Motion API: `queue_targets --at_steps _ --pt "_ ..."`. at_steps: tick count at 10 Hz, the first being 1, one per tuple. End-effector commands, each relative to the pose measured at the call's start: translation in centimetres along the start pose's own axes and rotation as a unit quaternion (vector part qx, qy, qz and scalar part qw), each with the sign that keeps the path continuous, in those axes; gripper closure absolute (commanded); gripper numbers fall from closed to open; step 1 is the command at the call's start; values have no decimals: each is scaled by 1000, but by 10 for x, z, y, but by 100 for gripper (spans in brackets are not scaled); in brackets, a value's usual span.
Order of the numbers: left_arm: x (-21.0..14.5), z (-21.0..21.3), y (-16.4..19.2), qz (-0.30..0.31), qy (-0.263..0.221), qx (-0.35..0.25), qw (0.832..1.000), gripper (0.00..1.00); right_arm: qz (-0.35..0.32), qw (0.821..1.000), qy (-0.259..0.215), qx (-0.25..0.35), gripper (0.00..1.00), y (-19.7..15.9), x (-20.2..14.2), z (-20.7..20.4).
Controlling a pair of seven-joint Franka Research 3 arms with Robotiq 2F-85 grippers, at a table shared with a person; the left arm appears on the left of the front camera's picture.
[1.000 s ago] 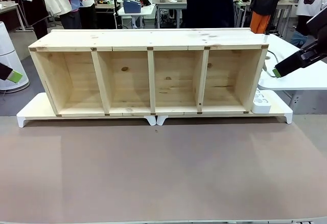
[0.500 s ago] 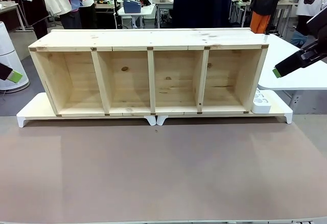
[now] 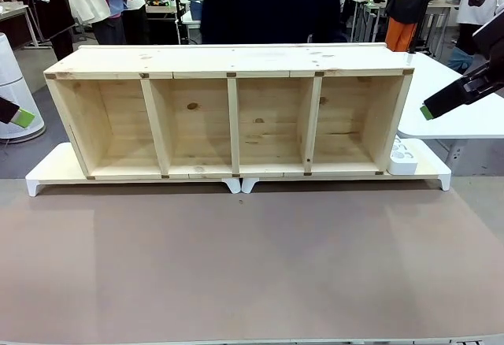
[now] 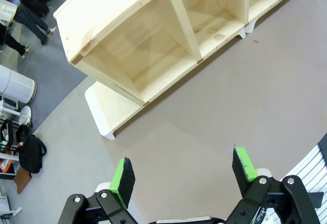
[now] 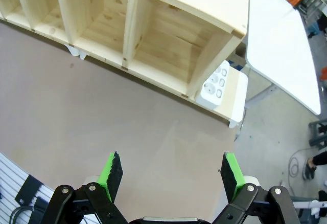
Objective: Perform cable management.
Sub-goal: When the cord part of the Power Cable appears at the lower middle area of the table and stops, grasp the cord part of the Power Cable.
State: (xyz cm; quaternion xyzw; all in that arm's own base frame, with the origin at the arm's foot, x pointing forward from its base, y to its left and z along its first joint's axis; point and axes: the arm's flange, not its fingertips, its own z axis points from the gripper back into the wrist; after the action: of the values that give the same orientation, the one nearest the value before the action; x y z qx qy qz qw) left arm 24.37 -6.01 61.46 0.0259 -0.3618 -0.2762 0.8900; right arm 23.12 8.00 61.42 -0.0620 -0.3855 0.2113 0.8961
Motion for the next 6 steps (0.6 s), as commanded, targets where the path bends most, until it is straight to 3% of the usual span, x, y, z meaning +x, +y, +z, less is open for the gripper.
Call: queue_targets --at_steps 1,6 --pt "1 1 -1 4 -3 1 1000 0 0 1000 0 -1 0 0 0 0" --pt "1 1 -1 4 -3 1 1000 0 0 1000 0 -1 0 0 0 0"
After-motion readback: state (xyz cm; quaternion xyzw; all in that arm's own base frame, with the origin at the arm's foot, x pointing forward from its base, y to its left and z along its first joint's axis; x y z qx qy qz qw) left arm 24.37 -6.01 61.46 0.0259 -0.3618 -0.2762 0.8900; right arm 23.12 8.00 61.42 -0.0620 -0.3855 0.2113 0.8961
